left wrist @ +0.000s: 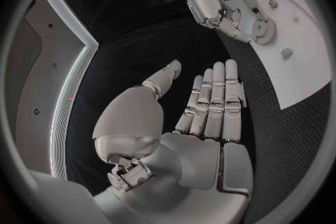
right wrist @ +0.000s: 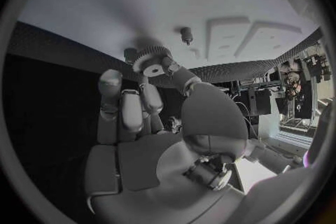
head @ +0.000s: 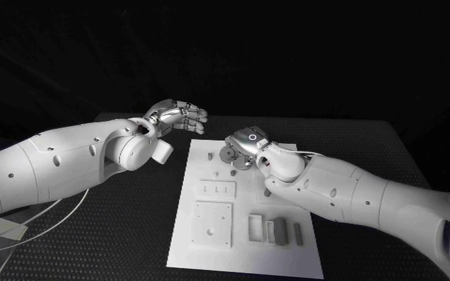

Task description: Assemble the parts on the task board

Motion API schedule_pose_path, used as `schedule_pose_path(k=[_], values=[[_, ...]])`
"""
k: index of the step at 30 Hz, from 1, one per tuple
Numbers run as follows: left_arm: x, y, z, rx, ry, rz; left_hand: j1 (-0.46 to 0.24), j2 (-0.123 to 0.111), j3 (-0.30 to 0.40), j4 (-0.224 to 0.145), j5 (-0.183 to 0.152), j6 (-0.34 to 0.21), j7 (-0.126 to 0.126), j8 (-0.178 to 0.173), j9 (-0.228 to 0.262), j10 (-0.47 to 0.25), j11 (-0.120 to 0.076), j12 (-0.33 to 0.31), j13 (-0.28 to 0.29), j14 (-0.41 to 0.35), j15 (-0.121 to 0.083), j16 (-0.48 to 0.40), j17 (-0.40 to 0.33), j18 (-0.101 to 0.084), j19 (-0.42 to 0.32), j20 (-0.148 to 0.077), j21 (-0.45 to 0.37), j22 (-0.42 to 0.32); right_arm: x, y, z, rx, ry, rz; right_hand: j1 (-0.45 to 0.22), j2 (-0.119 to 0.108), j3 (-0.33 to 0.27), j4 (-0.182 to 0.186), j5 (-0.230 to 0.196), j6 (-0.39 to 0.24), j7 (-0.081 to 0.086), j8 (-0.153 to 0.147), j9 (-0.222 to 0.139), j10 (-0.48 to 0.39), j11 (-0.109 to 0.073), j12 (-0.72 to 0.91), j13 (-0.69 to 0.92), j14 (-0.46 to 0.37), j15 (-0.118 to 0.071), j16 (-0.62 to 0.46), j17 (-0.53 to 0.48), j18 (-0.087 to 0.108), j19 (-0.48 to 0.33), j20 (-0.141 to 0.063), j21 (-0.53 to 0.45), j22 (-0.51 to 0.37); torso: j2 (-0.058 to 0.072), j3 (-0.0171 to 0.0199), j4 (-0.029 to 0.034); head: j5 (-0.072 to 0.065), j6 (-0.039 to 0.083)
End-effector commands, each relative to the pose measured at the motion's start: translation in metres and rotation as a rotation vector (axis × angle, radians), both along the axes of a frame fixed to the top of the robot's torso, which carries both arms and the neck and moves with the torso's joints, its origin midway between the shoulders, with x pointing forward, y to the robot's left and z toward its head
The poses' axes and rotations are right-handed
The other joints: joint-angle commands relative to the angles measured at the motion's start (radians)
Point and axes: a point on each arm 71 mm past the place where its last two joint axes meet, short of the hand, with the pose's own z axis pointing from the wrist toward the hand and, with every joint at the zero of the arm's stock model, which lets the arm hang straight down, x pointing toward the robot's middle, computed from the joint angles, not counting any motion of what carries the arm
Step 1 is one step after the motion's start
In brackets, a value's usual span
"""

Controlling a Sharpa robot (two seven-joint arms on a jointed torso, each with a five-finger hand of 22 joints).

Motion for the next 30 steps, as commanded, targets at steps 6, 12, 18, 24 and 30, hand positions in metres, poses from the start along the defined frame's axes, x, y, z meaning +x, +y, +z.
schedule_pose_path(k=[6, 12, 18, 24, 30], values=[[0.000, -0.003, 0.001, -0.006, -0.007, -0.020, -0.002, -0.004, 0.000, 0.000, -0.006, 0.001, 0.024, -0.007, -0.001, 0.003, 0.002, -0.005, 0.001, 0.008, 0.000, -0.005, 0.002, 0.009, 0.001, -0.003, -0.004, 0.002, 0.000, 0.002, -0.002, -0.012, -0.002, -0.007, 0.005, 0.004, 0.001, 0.002, 0.003, 0.027, 0.018, 0.002, 0.001, 0.001, -0.001, 0.001, -0.001, 0.002, -0.006, 0.005, -0.001, 0.069, -0.001, -0.007, 0.002, 0.016, 0.000, 0.0005, -0.0003, 0.000, 0.001], [0.000, -0.003, 0.001, -0.006, -0.007, -0.020, -0.002, -0.003, 0.000, 0.000, -0.006, 0.002, 0.023, -0.007, -0.001, 0.003, 0.002, -0.006, 0.001, 0.008, 0.000, -0.006, 0.002, 0.009, 0.001, -0.003, -0.004, 0.002, 0.001, 0.002, -0.004, -0.017, 0.005, -0.010, 0.005, 0.004, 0.001, 0.001, 0.003, 0.027, 0.018, 0.002, 0.001, 0.000, 0.000, 0.000, -0.002, 0.002, -0.006, 0.005, 0.000, 0.069, -0.001, -0.006, 0.002, 0.016, 0.001, 0.0002, 0.0002, 0.000, 0.000], [-0.001, -0.003, 0.001, -0.006, -0.006, -0.020, -0.002, -0.004, 0.000, 0.000, -0.006, 0.002, 0.023, -0.007, -0.001, 0.003, 0.002, -0.006, 0.002, 0.008, 0.000, -0.006, 0.003, 0.009, 0.001, -0.003, -0.004, 0.002, 0.003, -0.002, -0.006, -0.036, 0.018, -0.026, 0.005, 0.004, 0.001, 0.001, 0.003, 0.027, 0.018, 0.001, 0.001, 0.001, 0.000, 0.001, -0.002, 0.002, -0.006, 0.005, -0.001, 0.069, -0.001, -0.006, 0.002, 0.016, 0.000, -0.0001, 0.0000, 0.000, -0.003], [-0.001, -0.002, 0.002, -0.006, -0.007, -0.019, -0.002, -0.004, -0.001, -0.001, -0.006, 0.002, 0.023, -0.007, -0.001, 0.003, 0.002, -0.006, 0.002, 0.008, 0.000, -0.006, 0.003, 0.009, 0.001, -0.004, -0.004, 0.002, 0.005, -0.008, -0.006, -0.038, 0.017, -0.040, 0.006, 0.004, 0.001, 0.001, 0.003, 0.027, 0.018, 0.001, 0.001, 0.000, 0.000, 0.000, -0.003, 0.001, -0.005, 0.005, -0.002, 0.069, -0.001, -0.006, 0.002, 0.016, 0.000, 0.0001, -0.0013, 0.001, -0.004], [-0.001, -0.002, 0.002, -0.006, -0.007, -0.019, -0.002, -0.004, -0.001, -0.001, -0.006, 0.002, 0.023, -0.007, -0.001, 0.004, 0.002, -0.006, 0.002, 0.008, 0.000, -0.007, 0.004, 0.009, 0.001, -0.004, -0.004, 0.003, 0.004, -0.010, -0.007, -0.033, 0.013, -0.041, 0.006, 0.004, 0.001, 0.000, 0.003, 0.027, 0.018, 0.001, 0.001, 0.000, 0.000, 0.000, -0.003, 0.002, -0.005, 0.005, -0.001, 0.069, -0.001, -0.006, 0.001, 0.016, 0.000, 0.0004, -0.0007, -0.001, -0.006]])
